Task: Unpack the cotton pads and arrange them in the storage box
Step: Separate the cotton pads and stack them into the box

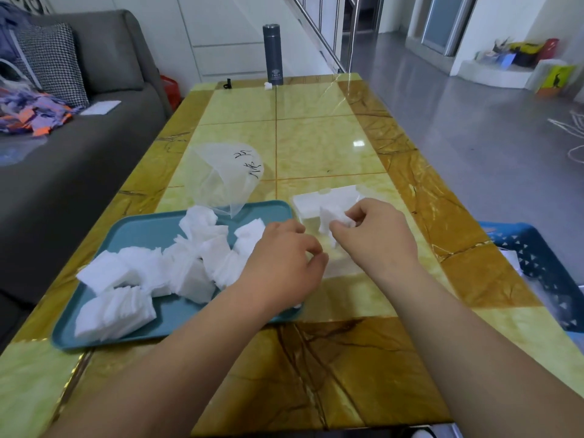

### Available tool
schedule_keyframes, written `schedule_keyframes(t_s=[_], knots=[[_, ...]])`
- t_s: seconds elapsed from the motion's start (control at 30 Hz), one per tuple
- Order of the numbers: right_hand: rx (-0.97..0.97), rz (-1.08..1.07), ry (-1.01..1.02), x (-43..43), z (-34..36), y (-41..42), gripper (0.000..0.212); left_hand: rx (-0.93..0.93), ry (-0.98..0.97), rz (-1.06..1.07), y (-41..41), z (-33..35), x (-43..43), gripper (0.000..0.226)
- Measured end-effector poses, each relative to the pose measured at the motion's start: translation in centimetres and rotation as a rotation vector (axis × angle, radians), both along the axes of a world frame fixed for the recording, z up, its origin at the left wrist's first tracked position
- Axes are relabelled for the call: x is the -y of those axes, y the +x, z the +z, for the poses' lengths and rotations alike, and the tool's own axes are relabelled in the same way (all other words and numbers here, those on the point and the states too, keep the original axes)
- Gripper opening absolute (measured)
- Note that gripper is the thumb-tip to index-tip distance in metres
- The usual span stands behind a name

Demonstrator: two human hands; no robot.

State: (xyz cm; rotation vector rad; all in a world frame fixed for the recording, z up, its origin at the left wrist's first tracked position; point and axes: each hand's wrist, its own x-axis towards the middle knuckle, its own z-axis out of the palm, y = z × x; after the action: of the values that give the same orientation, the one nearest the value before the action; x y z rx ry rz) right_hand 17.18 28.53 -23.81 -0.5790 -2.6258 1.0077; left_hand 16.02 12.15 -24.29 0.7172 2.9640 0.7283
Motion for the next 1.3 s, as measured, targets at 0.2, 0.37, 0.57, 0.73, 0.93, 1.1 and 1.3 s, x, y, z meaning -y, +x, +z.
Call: schedule_keyframes(t_s=[0.2,0.37,0.57,0.73,0.93,1.1,1.3], knots=[[0.126,0.021,0.11,1.4,-1.1,-1.3,0.019,-0.056,0.026,-0.054,0.4,0.1,1.5,0.035],[0.22,0.179,0.061,2.8,-1.1,-1.8,0.014,-0.033,0.048,-0.092,0.4,-0.7,2.1,0.029],[0.188,0.184,0.122,2.1,-0.9,-1.5,0.018,-0.068,0.018,-0.072,-0.3,-0.6,3.3,0.024],[0.177,0.242,0.116,2.6,-1.2,-1.3,0.02,-0.085,0.127,-0.055,0.2,0.1,4.9,0.022],[0.21,0.219,0.153,2.9,1.3,0.5,0.032,-0.124,0.134,0.005,0.5,1.1,7.7,0.023],[0.012,0.245,0.117,4.4,2.4,2.4,0.032,-0.132,0.076,0.11,1.4,2.1,9.4,0.023],[0.318,0.424,0.172,7.6,1.3,4.3,0.03,0.024,0.058,0.197,3.2,2.0,10.0,0.012]])
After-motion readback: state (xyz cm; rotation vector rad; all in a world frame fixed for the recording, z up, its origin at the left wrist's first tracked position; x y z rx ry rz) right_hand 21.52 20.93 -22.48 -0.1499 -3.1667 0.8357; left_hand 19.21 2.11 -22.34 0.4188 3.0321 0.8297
